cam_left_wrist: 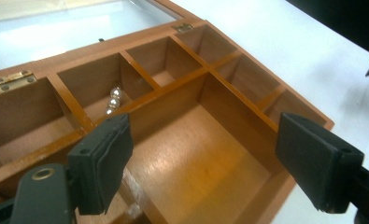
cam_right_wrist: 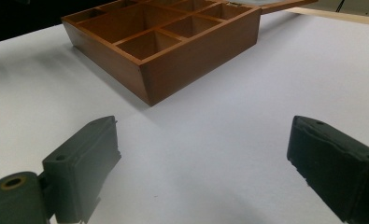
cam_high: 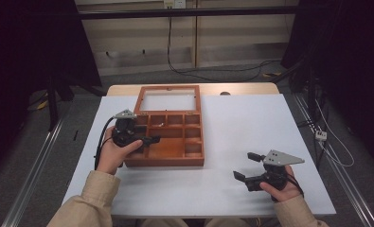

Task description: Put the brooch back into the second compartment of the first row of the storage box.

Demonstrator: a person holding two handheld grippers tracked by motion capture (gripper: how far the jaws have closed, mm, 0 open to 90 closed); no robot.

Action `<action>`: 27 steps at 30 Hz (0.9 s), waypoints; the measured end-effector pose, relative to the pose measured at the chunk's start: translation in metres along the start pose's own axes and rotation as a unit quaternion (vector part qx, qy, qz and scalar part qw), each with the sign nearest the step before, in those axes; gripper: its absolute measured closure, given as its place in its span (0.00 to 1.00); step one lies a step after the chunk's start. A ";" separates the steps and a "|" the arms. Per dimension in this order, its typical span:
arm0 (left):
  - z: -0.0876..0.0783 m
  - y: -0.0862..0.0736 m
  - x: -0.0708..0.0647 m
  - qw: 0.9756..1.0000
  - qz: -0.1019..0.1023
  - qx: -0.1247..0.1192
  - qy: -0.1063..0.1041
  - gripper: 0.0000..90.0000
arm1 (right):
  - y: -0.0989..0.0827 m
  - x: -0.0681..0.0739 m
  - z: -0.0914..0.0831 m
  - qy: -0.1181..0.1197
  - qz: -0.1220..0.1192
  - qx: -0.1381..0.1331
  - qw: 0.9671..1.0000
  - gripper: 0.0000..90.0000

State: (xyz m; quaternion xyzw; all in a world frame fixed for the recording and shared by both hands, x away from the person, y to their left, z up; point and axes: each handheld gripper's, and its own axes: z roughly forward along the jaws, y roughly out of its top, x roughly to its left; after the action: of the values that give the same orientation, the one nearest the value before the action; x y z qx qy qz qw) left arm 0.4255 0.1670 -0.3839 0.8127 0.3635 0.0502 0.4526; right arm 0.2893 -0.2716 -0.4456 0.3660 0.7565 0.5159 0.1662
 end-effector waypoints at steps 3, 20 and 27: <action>-0.004 -0.005 -0.001 1.000 0.000 -0.003 -0.001 0.20 | 0.000 0.000 0.000 0.000 0.001 0.001 1.000 0.10; -0.031 -0.035 -0.007 1.000 0.013 -0.020 0.012 0.19 | 0.000 0.001 0.000 -0.001 0.003 0.001 1.000 0.10; -0.036 -0.045 -0.009 0.999 0.018 -0.022 0.015 0.19 | 0.000 0.001 0.001 -0.001 0.002 0.002 1.000 0.10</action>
State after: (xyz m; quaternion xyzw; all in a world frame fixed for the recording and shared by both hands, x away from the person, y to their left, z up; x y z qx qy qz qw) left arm 0.3792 0.2011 -0.3948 0.8081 0.3547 0.0787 0.4637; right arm 0.2888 -0.2703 -0.4462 0.3686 0.7563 0.5147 0.1652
